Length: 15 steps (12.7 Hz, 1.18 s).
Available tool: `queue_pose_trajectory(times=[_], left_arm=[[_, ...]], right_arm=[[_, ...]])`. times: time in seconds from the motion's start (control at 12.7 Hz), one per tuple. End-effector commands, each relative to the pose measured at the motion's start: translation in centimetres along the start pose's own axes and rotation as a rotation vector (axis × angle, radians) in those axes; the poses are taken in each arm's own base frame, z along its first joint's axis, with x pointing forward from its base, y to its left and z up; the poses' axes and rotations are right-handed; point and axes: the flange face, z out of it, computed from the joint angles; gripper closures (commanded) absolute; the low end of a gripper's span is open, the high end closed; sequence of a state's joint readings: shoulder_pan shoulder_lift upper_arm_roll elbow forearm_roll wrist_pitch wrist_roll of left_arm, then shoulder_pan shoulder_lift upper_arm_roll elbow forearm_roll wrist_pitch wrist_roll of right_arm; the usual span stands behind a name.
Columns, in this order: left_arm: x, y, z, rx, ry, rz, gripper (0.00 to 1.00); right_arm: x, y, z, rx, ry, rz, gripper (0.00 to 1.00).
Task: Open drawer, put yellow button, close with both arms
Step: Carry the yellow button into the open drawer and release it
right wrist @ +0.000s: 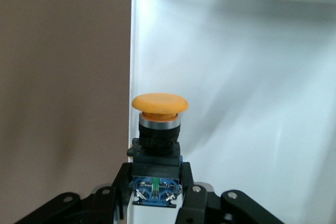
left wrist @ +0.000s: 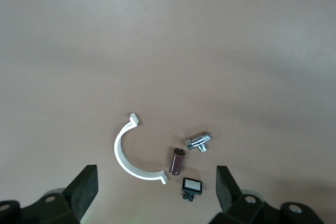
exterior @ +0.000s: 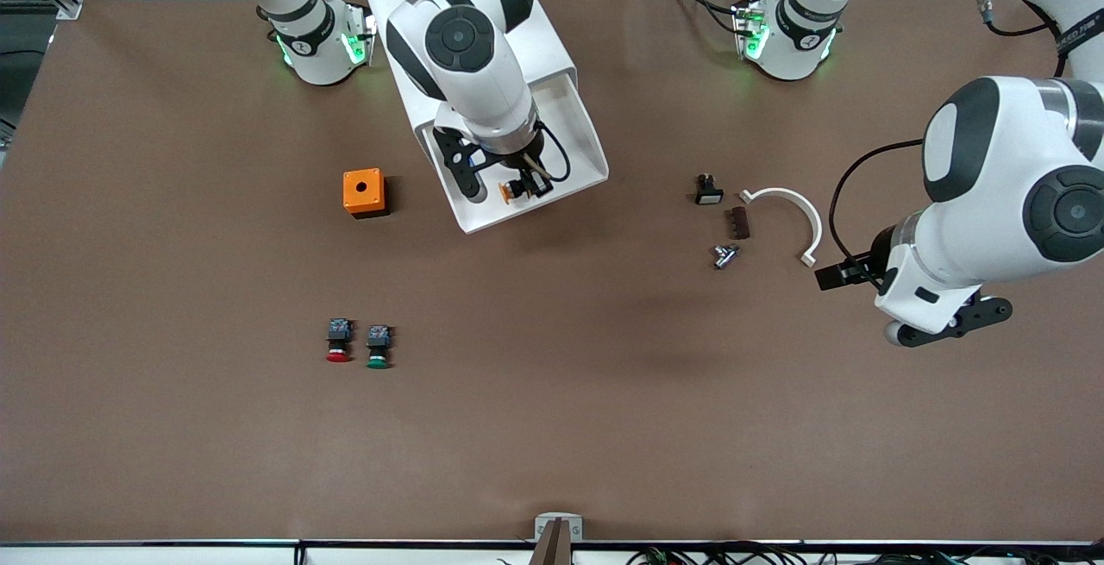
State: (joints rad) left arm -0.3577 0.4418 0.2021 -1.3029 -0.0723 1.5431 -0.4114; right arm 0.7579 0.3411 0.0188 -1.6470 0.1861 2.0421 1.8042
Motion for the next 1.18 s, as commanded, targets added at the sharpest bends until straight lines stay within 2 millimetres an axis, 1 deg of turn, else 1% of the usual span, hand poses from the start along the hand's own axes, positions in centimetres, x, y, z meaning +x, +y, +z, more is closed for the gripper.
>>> queue_pose_trajectory(times=[0.0,0.08,0.16,0.24,0.31,0.47,0.55,0.63,0.71,0.79,0.86,0.94,1.02,1.1], left_arm=[[-0.4,1.1,1.0,-0.024,0.005,0.037,0.01],[-0.5,2.0,1.2,-0.034,0.019,0.054,0.01],[-0.5,2.5,1.7,-0.034,0.017,0.061,0.01],[-0.8,3.1,1.8,-0.035,0.016,0.072,0.01],[-1.0,3.7,2.1,-0.037,0.014,0.083,0.01],[-1.3,5.2,3.3,-0.035,0.001,0.099,0.01],[-1.5,6.2,3.9,-0.041,0.002,0.111,0.01],[-2.0,8.0,4.2,-0.055,0.012,0.129,0.0],[-2.5,9.6,4.6,-0.068,0.021,0.153,0.0],[-3.3,11.5,5.0,-0.087,0.021,0.148,0.0],[-3.6,13.0,5.9,-0.121,-0.001,0.081,0.0],[-4.3,14.9,7.1,-0.136,-0.021,0.022,0.0],[-5.1,16.5,7.5,-0.145,-0.009,0.015,0.0],[-6.1,18.5,7.7,-0.163,0.006,0.034,0.0]], right_arm=[[0.1,0.3,-0.2,0.005,0.002,0.028,0.69],[0.7,0.2,-0.3,-0.001,0.001,0.042,0.34],[0.8,0.2,-0.7,-0.005,0.003,0.041,0.01],[1.4,-0.3,-1.7,0.012,0.0,0.042,0.0],[2.9,-1.1,-3.4,0.043,-0.003,0.047,0.0],[4.2,-1.7,-5.8,0.043,0.05,-0.145,0.0],[5.7,-1.9,-6.9,0.02,0.077,-0.247,0.0],[7.7,-2.2,-8.0,0.007,0.1,-0.357,0.0],[9.7,-2.2,-9.7,-0.008,0.103,-0.44,0.0],[12.6,-2.5,-11.2,-0.019,0.102,-0.445,0.0],[14.8,-2.5,-12.5,-0.024,0.099,-0.462,0.0],[16.7,-2.1,-13.7,-0.033,0.101,-0.523,0.0],[18.5,-1.8,-14.9,-0.027,0.106,-0.574,0.0],[21.5,-1.4,-16.3,-0.017,0.108,-0.59,0.0]])
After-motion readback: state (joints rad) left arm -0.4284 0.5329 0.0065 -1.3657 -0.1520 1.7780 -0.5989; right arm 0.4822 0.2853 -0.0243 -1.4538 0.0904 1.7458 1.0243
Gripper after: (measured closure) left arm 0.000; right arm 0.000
